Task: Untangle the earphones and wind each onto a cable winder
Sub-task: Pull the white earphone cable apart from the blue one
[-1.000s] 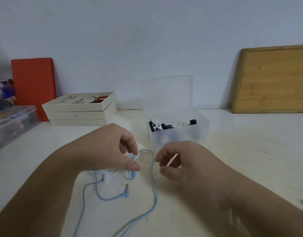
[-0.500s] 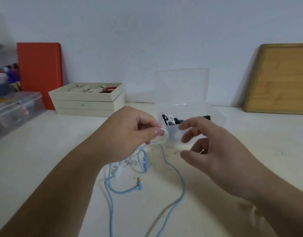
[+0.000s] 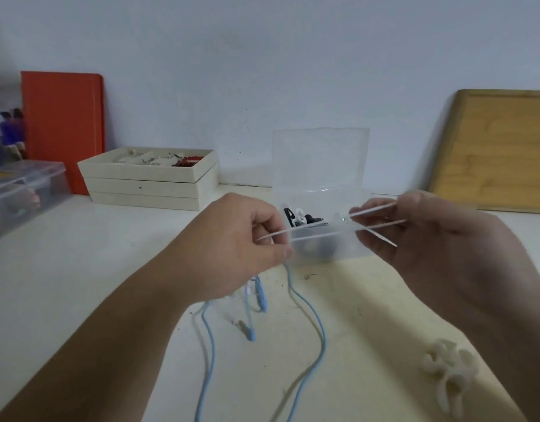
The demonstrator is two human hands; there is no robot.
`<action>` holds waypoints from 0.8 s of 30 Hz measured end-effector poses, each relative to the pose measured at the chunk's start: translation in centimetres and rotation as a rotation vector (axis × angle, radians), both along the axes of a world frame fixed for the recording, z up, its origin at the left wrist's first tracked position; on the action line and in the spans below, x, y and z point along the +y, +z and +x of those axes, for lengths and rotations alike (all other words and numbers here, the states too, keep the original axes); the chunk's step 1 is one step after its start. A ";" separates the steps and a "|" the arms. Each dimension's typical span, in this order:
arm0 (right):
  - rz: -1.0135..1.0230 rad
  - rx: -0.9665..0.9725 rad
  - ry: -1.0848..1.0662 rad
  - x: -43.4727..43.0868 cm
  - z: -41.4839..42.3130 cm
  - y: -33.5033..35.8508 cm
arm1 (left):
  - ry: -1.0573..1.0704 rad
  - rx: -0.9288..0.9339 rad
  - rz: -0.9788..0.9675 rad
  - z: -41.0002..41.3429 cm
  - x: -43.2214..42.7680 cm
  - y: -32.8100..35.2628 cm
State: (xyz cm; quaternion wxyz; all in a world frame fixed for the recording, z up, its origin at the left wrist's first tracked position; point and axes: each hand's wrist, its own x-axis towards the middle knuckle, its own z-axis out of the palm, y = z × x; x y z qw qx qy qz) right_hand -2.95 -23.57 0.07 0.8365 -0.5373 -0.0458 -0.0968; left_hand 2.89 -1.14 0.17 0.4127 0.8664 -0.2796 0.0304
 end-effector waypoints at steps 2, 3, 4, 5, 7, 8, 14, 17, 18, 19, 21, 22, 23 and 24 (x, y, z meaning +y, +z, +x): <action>0.063 -0.032 0.023 -0.5 -0.1 0.5 | 0.055 0.011 -0.105 0.1 0.1 0.1; 0.044 -0.036 -0.003 -0.7 -0.1 0.6 | 0.092 -0.005 -0.161 0.3 0.0 0.1; -0.012 -0.029 -0.043 -1.0 -0.1 0.6 | 0.137 -0.049 -0.193 0.3 -0.1 0.2; -0.106 -0.023 -0.089 -1.3 -0.1 0.5 | 0.180 -0.111 -0.209 0.3 -0.1 0.2; -0.411 0.001 -0.219 -1.5 -0.1 0.3 | 0.252 -0.185 -0.270 0.3 -0.2 0.4; -0.606 0.012 -0.307 -1.6 -0.1 0.2 | 0.286 -0.165 -0.318 0.3 -0.1 0.4; -1.318 0.072 -0.551 -1.4 -0.2 0.2 | 0.320 0.172 -0.805 2.0 1.6 0.7; -0.950 0.169 -0.517 -2.9 0.2 0.4 | 0.587 0.010 -0.669 2.4 3.1 1.1; -0.741 0.201 -0.466 -3.2 0.3 0.6 | 0.611 0.049 -0.706 2.3 3.0 1.2; -0.597 0.242 -0.421 -3.4 0.4 0.7 | 0.590 0.160 -0.775 2.1 2.7 1.4; -0.601 0.309 -0.362 -3.8 0.6 0.4 | 0.494 0.387 -0.884 1.6 1.9 1.8; -0.691 0.325 -0.336 -3.7 0.7 0.0 | 0.455 0.418 -0.867 1.4 1.6 1.8; -0.797 0.336 -0.306 -3.4 0.6 -0.3 | 0.422 0.405 -0.814 1.3 1.2 1.6; -0.904 0.333 -0.289 -3.1 0.6 -0.6 | 0.380 0.372 -0.762 1.2 0.8 1.4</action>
